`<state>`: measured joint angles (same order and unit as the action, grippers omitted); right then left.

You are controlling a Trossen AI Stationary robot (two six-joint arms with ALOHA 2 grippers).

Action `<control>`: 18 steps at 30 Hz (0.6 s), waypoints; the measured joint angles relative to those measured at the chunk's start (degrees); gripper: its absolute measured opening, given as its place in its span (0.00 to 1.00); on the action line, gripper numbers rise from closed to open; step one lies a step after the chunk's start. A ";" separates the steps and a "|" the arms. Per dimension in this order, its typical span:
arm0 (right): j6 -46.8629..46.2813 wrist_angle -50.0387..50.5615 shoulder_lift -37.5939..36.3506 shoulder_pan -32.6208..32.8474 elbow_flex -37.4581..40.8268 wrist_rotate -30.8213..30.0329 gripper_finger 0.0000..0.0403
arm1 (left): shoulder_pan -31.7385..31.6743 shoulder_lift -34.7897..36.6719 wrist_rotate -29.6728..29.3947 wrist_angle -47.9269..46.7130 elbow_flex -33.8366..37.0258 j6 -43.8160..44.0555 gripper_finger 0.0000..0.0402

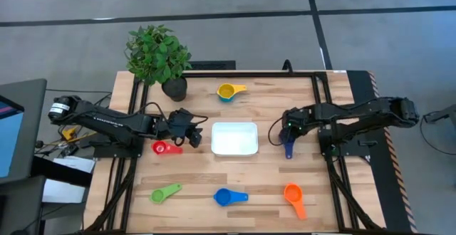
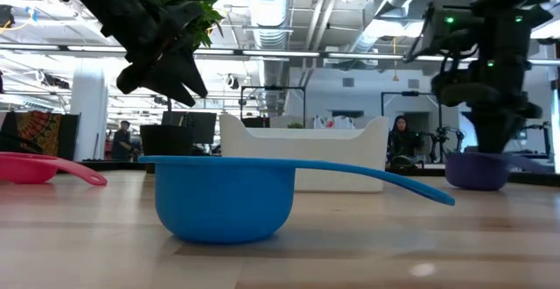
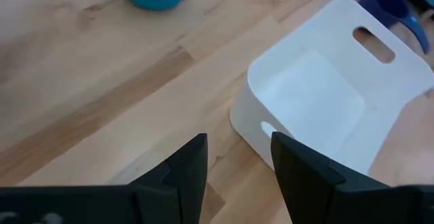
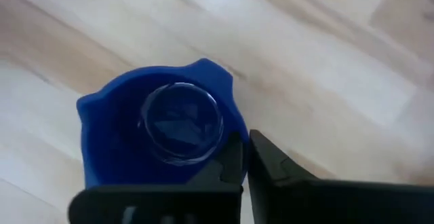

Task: Nest measuring cups in basket
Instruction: Stack the dark blue measuring cup on top of the yellow measuring cup

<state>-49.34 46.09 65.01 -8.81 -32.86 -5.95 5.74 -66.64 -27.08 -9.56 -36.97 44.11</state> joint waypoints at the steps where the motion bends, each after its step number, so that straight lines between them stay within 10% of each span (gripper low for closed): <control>1: 1.21 -0.50 0.06 -0.86 -0.54 -0.25 0.06 | 0.00 0.01 0.66 -0.02 0.00 -0.19 0.38; 18: 22.29 -1.38 17.08 -13.14 -24.38 -6.17 0.01 | -0.63 3.06 7.01 -3.90 0.00 -13.68 0.38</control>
<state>-27.05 44.71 82.10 -21.95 -57.24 -12.12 5.11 -63.59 -20.08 -13.47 -36.97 30.43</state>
